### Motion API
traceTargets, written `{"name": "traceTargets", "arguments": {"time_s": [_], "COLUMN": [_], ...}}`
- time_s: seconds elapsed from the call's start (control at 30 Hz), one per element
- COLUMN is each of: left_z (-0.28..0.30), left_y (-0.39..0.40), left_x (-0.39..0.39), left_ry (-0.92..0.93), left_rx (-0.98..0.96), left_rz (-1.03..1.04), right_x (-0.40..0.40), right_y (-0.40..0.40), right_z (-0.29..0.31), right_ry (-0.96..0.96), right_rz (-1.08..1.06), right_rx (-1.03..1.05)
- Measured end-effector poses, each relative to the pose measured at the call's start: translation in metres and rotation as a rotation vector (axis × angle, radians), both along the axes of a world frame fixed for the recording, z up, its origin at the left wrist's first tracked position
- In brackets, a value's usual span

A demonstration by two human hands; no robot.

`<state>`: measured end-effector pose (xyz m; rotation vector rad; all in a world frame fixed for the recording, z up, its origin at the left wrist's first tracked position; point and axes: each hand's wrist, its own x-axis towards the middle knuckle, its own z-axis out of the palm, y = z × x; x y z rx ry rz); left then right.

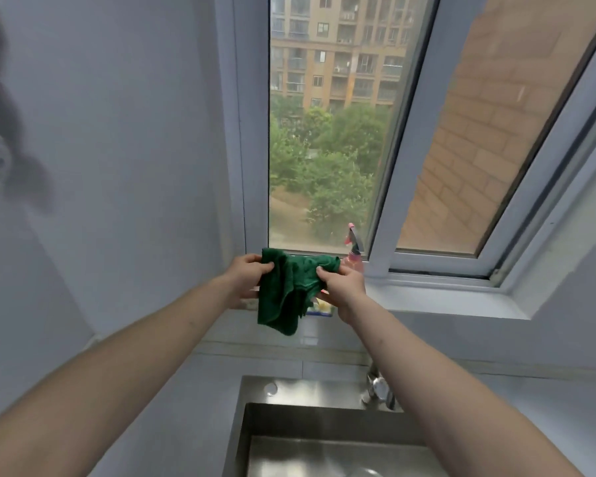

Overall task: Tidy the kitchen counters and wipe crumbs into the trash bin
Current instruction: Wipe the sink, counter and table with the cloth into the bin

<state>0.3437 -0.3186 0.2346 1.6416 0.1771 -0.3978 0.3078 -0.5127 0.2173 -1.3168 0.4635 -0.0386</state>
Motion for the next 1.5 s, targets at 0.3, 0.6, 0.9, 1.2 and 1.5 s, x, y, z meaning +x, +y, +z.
{"name": "traceTargets", "arguments": {"time_s": [0.3,0.6,0.9,1.2,1.5], "left_z": [-0.055,-0.094,-0.110,-0.065,-0.062], "left_y": [0.014,0.007,0.037,0.041,0.089], "left_x": [0.106,0.107,0.090,0.016,-0.177], "left_ry": [-0.096,-0.557,-0.577,-0.856,-0.767], "left_rx": [0.323,0.908,1.164,0.997,0.799], "left_rz": [-0.008,-0.278,-0.801,-0.641,-0.676], "right_x": [0.096,0.096,0.071,-0.005,-0.236], "right_y": [0.018,0.033,0.031,0.033,0.009], "right_z": [-0.053,-0.093,-0.112,-0.059,-0.045], "right_ry": [0.149,0.057,0.118,-0.122,-0.164], "right_rz": [-0.071,0.207,0.540,0.470,0.457], "right_rx": [-0.218,-1.181,-1.528,-1.322,-1.107]}}
